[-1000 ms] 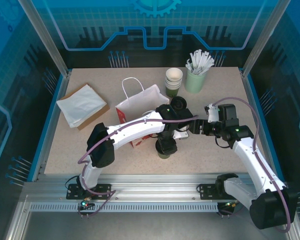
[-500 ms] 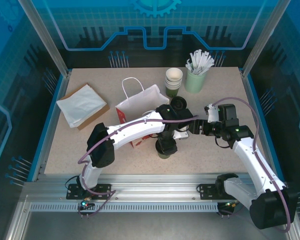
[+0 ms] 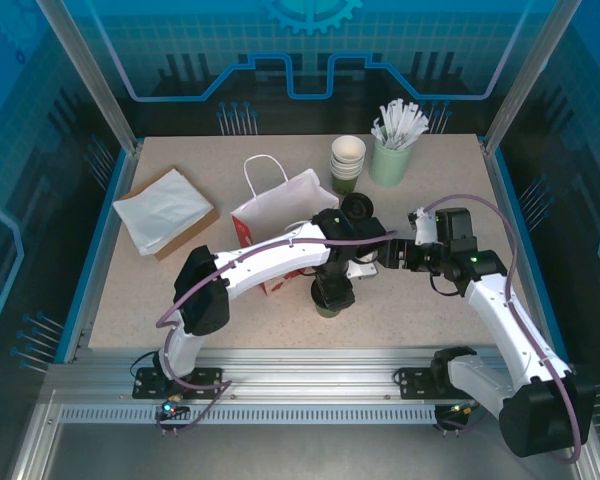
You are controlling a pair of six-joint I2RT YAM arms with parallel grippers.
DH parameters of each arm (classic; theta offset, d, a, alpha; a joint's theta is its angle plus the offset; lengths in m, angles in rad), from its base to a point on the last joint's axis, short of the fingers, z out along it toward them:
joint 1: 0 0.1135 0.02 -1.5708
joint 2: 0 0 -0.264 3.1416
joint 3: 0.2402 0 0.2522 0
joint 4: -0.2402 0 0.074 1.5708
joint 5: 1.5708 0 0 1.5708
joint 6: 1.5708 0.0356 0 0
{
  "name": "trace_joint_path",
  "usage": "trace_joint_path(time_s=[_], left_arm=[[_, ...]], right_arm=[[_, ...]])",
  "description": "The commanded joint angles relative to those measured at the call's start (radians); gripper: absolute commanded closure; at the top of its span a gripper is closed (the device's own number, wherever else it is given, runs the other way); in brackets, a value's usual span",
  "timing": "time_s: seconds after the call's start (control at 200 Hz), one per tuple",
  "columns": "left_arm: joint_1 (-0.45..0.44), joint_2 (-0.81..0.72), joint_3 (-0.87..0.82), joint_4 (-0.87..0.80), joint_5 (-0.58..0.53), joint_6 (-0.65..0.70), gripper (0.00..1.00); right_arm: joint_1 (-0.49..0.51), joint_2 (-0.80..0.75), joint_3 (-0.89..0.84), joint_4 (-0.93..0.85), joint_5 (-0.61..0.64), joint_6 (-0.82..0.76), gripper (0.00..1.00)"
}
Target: Pack the takeout coffee
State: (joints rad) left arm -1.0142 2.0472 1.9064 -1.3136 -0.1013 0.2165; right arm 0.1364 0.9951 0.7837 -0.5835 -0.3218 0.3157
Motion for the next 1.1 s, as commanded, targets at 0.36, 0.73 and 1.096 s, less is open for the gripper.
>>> trace_joint_path(time_s=[0.36,0.73,1.096], left_arm=[[0.003,0.033,-0.021,-0.021,-0.029,-0.001,0.21],[0.000,0.033,-0.017,-0.022,-0.036,-0.003,0.24],[0.000,0.012,0.009,-0.054,-0.065,-0.023,0.36]], right_arm=[[-0.015,0.004,-0.009,0.002,-0.023,-0.015,0.20],[-0.014,0.007,-0.008,0.003,-0.025,-0.015,0.20],[-0.014,0.004,-0.008,0.002,-0.026,-0.015,0.20]])
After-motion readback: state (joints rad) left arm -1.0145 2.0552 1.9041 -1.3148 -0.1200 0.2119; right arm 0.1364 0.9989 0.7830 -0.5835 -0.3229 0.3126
